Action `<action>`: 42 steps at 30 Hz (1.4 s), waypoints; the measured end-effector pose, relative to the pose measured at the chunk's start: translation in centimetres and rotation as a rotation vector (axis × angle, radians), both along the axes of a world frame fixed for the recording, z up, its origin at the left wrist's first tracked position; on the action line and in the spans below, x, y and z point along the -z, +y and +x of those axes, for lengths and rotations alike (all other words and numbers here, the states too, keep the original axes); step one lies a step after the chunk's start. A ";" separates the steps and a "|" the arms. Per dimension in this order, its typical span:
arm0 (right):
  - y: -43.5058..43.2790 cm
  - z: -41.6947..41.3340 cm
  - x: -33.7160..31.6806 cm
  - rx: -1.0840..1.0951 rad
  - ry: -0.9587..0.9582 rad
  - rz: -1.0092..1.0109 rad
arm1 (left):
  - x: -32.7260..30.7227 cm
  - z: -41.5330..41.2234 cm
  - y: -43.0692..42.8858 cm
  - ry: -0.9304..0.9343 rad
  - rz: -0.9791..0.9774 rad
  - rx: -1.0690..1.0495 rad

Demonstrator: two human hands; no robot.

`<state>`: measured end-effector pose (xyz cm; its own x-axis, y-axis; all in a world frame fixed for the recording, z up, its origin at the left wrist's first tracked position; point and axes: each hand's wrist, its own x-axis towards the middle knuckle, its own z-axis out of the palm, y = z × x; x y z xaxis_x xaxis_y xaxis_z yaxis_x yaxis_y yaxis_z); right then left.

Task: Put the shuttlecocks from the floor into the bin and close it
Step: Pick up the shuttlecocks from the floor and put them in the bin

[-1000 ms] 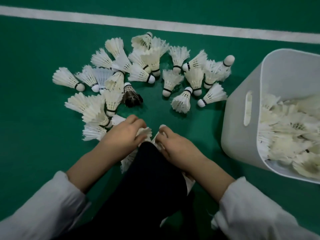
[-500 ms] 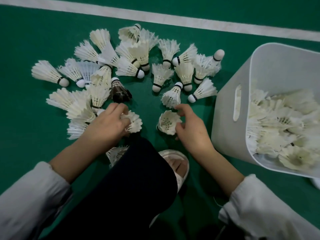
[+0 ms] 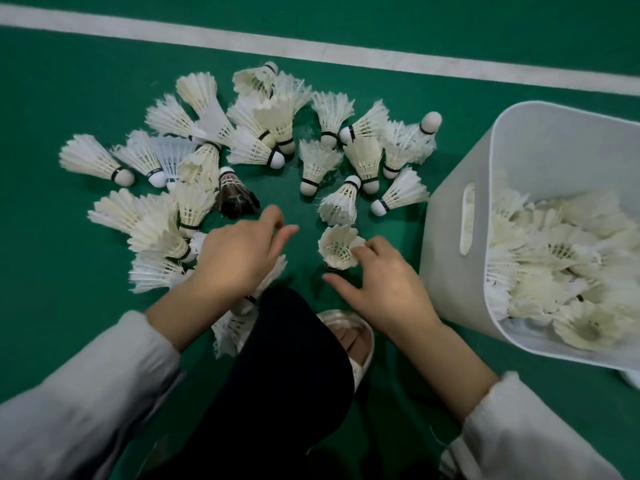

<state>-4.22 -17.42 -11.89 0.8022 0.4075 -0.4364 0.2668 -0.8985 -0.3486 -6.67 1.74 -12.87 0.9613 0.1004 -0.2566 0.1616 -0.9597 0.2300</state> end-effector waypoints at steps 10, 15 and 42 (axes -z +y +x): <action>-0.5 -0.7 0.1 -0.075 -0.136 -0.112 | 4.9 6.8 -3.9 0.043 -0.056 0.009; -0.9 -0.2 -1.1 -0.006 -0.152 0.086 | 3.4 6.4 -2.8 -0.020 -0.235 -0.109; -23.5 5.0 -10.5 0.180 0.332 -0.137 | -11.9 3.4 -13.2 -0.175 -0.470 0.140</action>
